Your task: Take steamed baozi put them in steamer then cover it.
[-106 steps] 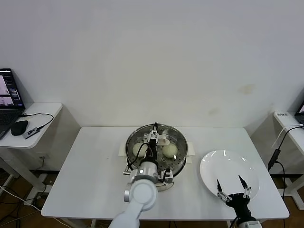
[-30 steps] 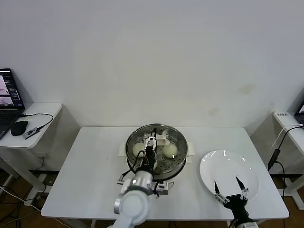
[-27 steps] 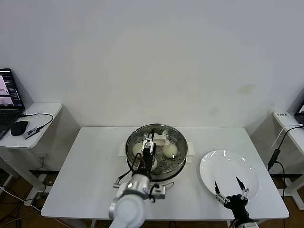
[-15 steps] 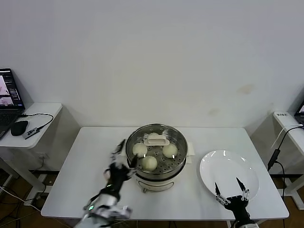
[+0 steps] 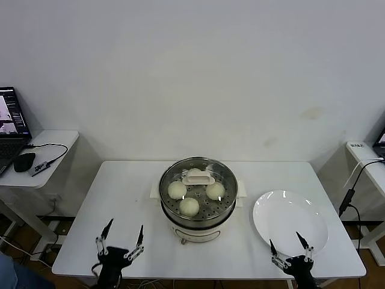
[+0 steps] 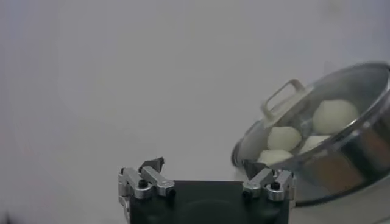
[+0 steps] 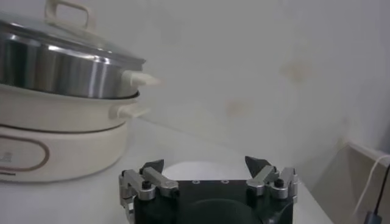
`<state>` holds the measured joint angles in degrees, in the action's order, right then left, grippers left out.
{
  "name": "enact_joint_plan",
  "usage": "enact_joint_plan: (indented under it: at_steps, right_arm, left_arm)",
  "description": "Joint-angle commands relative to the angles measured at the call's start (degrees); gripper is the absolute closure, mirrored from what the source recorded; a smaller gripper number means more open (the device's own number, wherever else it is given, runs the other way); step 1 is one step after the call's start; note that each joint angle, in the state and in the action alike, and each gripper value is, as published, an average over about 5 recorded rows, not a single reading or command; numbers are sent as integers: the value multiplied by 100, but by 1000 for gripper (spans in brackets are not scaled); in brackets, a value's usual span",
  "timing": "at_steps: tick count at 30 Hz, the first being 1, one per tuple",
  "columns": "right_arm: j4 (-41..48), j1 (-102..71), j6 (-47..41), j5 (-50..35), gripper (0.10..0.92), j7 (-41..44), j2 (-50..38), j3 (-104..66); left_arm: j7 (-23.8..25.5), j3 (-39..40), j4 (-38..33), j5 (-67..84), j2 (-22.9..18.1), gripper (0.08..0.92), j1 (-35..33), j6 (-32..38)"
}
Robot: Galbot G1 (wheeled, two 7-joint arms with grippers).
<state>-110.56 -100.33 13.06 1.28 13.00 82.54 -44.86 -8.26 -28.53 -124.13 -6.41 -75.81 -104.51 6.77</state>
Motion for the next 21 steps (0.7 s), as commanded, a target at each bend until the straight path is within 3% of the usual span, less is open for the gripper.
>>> enact_joint_plan:
  at_steps: [1, 21]
  right_arm:
    - [-229, -514, 42, -382, 203, -65, -208, 240]
    - [-466, -632, -88, -264, 203, -26, -63, 461]
  left_arm:
    - [-185, -247, 468, 1835, -41, 177, -716, 961]
    - [-84, -149, 569, 1620, -130, 177, -698, 973]
